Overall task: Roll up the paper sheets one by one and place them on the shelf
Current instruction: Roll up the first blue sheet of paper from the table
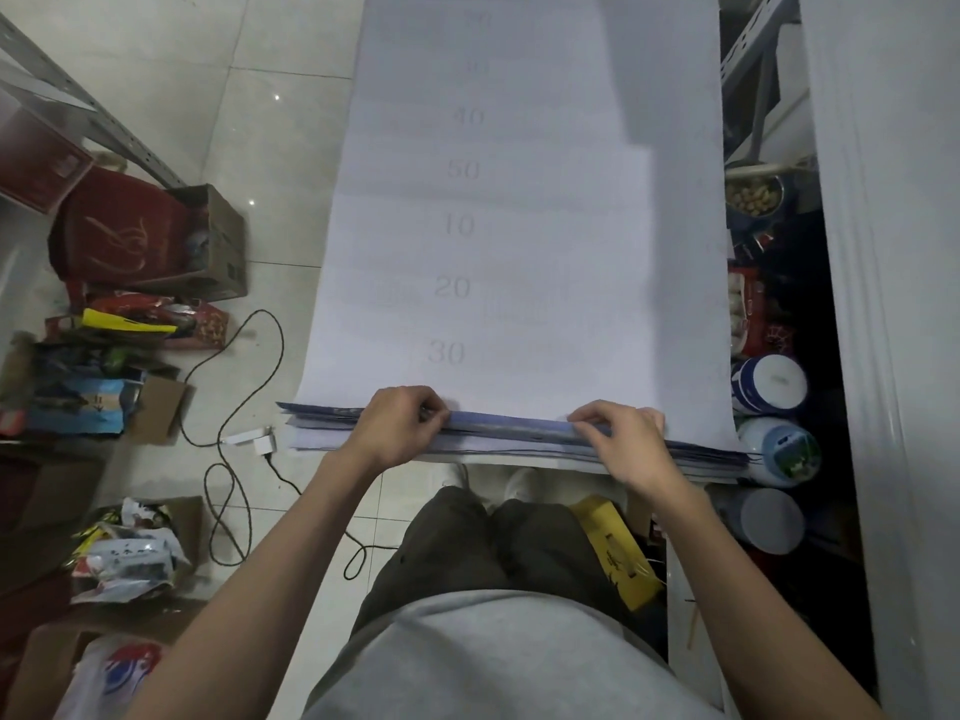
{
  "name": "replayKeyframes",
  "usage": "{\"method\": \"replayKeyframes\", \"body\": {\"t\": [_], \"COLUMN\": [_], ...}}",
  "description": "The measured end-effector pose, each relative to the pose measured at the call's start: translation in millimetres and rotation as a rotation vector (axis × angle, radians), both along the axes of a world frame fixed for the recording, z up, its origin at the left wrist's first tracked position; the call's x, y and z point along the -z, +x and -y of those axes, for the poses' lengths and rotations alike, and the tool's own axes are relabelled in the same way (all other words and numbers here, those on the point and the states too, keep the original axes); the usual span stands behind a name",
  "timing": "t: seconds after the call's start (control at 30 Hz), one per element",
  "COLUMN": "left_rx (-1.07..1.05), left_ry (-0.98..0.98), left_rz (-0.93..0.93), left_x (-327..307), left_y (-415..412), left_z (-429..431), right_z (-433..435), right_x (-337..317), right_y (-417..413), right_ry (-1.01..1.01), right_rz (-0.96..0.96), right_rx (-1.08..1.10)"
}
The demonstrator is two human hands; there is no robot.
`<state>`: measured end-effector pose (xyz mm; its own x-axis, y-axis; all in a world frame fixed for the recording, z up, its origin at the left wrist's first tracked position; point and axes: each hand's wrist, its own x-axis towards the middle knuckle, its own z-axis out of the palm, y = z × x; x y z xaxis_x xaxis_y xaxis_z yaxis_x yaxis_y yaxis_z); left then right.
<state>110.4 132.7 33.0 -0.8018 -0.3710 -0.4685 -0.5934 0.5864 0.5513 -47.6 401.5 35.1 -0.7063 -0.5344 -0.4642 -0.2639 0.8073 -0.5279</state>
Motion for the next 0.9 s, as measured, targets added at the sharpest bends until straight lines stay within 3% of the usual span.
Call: {"method": "replayKeyframes", "body": {"t": [0.17,0.3,0.43,0.57,0.7,0.9], "left_rx": [0.021,0.213,0.409,0.489,0.505,0.514], "left_ry": [0.035,-0.232,-0.449,-0.516,-0.563,-0.547], "left_rz": [-0.038,-0.267,-0.252,-0.287,-0.328,-0.353], "left_x": [-3.2,-0.8,9.1,21.5,28.8,21.5], "left_y": [-13.9,-23.2,-21.2,-7.1,0.6,-11.2], "left_z": [9.2,12.2,8.2,5.6,5.8,15.4], "right_z": [13.7,27.7,21.7,5.5,-5.6,-12.2], "right_x": [0.6,2.9,14.2,23.6,27.3,28.3], "right_y": [-9.7,-19.3,-18.6,-9.2,-5.7,-22.0], "right_ry": [-0.028,-0.039,0.023,0.126,0.208,0.056], "right_rz": [0.011,-0.141,-0.272,-0.355,-0.481,-0.591], "right_rx": [0.044,-0.082,-0.258,-0.390,-0.384,-0.432]}}
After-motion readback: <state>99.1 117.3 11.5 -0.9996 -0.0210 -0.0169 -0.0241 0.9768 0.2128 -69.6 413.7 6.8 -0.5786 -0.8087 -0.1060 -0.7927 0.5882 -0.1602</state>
